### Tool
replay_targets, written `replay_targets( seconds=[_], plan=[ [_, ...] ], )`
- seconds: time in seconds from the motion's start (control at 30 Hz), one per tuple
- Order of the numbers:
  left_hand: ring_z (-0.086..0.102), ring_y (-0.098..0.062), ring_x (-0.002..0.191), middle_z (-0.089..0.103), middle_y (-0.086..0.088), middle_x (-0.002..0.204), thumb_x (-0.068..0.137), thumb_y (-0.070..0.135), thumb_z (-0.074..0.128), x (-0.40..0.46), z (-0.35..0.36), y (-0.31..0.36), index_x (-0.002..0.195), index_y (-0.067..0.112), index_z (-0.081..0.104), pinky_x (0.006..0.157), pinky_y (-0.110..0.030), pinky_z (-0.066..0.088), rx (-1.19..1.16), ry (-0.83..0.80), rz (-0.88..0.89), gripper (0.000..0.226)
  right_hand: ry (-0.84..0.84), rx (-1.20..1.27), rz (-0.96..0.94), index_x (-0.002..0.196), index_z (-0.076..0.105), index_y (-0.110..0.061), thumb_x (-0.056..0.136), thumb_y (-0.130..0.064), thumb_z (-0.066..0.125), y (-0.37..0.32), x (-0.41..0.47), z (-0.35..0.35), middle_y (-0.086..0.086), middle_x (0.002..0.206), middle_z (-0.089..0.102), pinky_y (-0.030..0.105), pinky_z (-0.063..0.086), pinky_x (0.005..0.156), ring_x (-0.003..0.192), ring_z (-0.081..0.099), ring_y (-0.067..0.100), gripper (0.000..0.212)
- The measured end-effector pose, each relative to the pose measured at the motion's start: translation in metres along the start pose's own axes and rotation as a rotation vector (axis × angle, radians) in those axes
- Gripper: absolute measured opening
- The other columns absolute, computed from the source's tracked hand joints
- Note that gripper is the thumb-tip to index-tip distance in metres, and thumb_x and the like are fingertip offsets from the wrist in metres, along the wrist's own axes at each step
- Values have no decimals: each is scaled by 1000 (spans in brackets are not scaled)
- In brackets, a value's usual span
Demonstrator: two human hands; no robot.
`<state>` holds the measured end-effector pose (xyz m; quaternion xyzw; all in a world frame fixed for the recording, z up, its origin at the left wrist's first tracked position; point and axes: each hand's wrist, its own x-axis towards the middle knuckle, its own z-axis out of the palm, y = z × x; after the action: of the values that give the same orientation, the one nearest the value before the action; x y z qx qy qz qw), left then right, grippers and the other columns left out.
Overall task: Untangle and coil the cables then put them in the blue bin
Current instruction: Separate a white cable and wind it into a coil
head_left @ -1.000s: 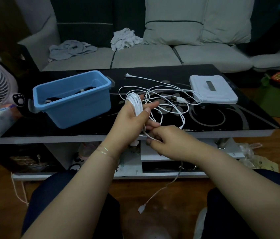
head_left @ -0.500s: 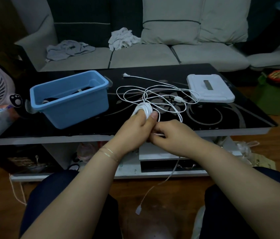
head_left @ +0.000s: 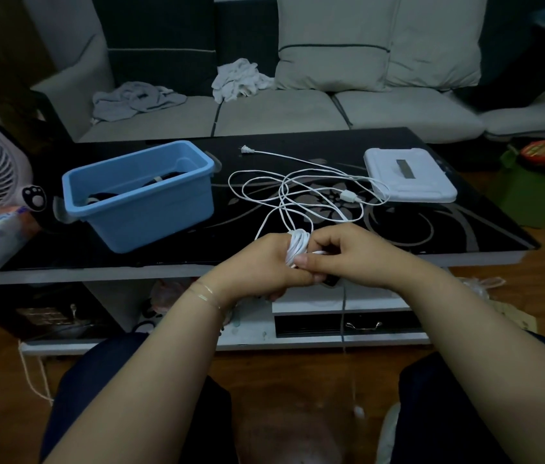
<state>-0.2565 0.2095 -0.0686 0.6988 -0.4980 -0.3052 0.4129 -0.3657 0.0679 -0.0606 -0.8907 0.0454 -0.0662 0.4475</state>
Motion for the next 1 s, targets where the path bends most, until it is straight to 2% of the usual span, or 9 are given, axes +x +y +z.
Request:
replay_targets(
  seconds=[0.07, 0.13, 0.23, 0.37, 0.43, 0.57, 0.73, 0.9, 1.0],
  plan=[
    [44, -18, 54, 52, 1, 62, 84, 15, 68, 0, 0, -2, 72, 29, 60, 45, -26, 38, 40, 11, -24, 20, 3, -16, 6, 61, 54, -13, 80, -44, 71, 4, 2, 0, 8, 58, 52, 34, 39, 59, 58, 47, 13, 40],
    [43, -18, 53, 48, -3, 61, 87, 14, 62, 0, 0, -2, 73, 20, 55, 46, -26, 38, 62, 16, -55, 17, 60, -92, 50, 58, 47, -16, 68, -62, 70, 8, 4, -2, -4, 53, 44, 32, 34, 57, 54, 41, 11, 53],
    [41, -18, 49, 45, -3, 57, 91, 16, 61, 1, 0, -2, 83, 1, 52, 45, -25, 36, 38, 23, -91, 19, 164, -232, 77, 59, 49, -18, 55, -78, 63, 15, 8, -7, -9, 49, 40, 31, 31, 53, 50, 35, 7, 61],
    [32, -10, 35, 39, 4, 46, 96, 18, 60, -4, -2, 0, 101, -8, 57, 36, -18, 29, -157, 6, -97, 26, 255, -119, -2, 60, 52, -18, 65, -67, 66, 20, 10, -19, -10, 54, 42, 27, 32, 54, 52, 36, 4, 51],
    [30, -11, 34, 36, 0, 47, 98, 18, 57, -7, -5, 4, 103, -3, 62, 37, -19, 27, -258, -38, -50, 22, 283, -66, -28, 61, 51, -18, 66, -65, 61, 19, 10, -22, -5, 59, 43, 22, 31, 52, 54, 36, 4, 47],
    [28, -9, 33, 33, 5, 44, 97, 24, 55, -11, -7, 9, 105, 5, 66, 39, -21, 25, -406, -105, 12, 23, 273, 98, -68, 67, 54, -19, 75, -55, 55, 15, 12, -14, 6, 63, 42, 25, 29, 53, 58, 36, 9, 37],
    [29, -7, 33, 32, 8, 45, 94, 25, 54, -10, -4, 10, 115, 7, 66, 40, -19, 32, -515, -18, 91, 30, 250, 232, -67, 70, 50, -13, 87, -46, 47, 10, 15, -7, 2, 60, 39, 22, 27, 48, 52, 33, 7, 37],
    [30, -5, 31, 35, 6, 44, 95, 26, 53, -6, 0, 3, 114, 9, 68, 40, -18, 35, -677, 25, 148, 29, 199, 401, 13, 70, 51, -17, 102, -29, 38, 6, 17, 4, 1, 53, 28, 22, 28, 44, 46, 27, 10, 36],
    [32, -2, 31, 52, 5, 49, 95, 28, 52, -5, 2, 2, 107, 11, 72, 40, -18, 36, -705, 11, 204, 28, 187, 442, 44, 77, 55, -19, 104, -28, 34, 4, 17, 7, -2, 51, 33, 23, 32, 46, 44, 30, 9, 35]
  ],
)
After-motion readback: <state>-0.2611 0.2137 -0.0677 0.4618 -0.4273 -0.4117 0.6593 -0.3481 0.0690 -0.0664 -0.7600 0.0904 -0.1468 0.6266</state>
